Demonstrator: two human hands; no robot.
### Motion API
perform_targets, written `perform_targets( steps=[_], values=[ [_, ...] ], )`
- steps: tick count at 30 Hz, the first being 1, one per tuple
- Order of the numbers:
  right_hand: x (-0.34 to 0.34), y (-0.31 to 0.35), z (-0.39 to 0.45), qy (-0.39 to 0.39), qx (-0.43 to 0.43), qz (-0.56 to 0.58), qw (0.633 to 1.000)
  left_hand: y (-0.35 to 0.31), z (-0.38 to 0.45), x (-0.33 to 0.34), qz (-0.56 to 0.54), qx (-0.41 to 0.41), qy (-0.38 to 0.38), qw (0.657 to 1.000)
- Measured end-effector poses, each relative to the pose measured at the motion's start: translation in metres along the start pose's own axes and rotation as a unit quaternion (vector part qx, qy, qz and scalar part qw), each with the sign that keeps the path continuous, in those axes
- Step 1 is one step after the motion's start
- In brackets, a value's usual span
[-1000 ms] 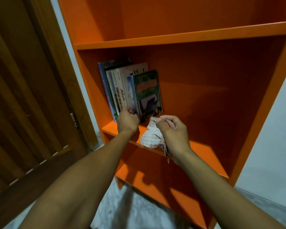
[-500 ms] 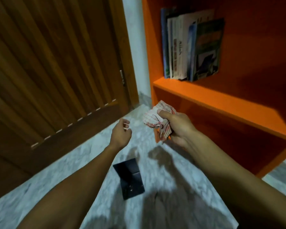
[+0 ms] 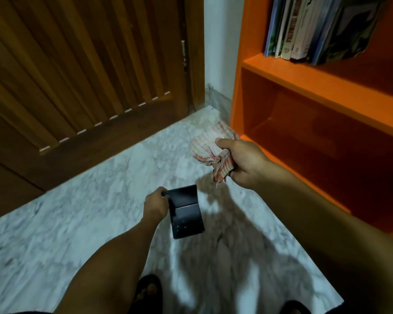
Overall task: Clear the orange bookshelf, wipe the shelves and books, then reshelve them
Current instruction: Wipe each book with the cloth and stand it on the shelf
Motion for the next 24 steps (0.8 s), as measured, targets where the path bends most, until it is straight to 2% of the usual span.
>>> perform_targets(
  steps=[7,12,15,17,20,24],
  values=[
    [-0.011,-0.001,-0.003,-0.002,0.046,0.083,0.995,-0.027,-0.005,-0.012,-0.023,0.063,-0.034,0.997],
    [-0.022,0.002,-0.012,-0.022,0.054,0.108,0.992,-0.081,-0.010,-0.065,-0.124,0.088,0.000,0.988],
    [-0.027,0.017,-0.019,-0.033,0.006,0.050,0.998,-0.124,-0.030,-0.112,-0.205,0.116,0.021,0.972],
    [-0.026,0.027,-0.026,-0.036,-0.027,0.049,0.998,-0.148,-0.050,-0.140,-0.244,0.134,0.041,0.960],
    [-0.013,0.044,-0.040,-0.021,-0.067,0.084,0.994,-0.169,-0.085,-0.177,-0.256,0.155,0.051,0.953],
    [-0.002,0.062,-0.048,-0.032,-0.137,0.057,0.988,-0.165,-0.122,-0.195,-0.263,0.138,0.058,0.953]
  ],
)
Point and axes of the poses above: each hand's wrist, its own z-axis towards the middle knuckle, its own x-axis out of the palm, y = z × x, the point moved 7 cm from there along z, towards the middle knuckle, and after that the axes turned 7 degrees about -x, right-handed, at the moved point
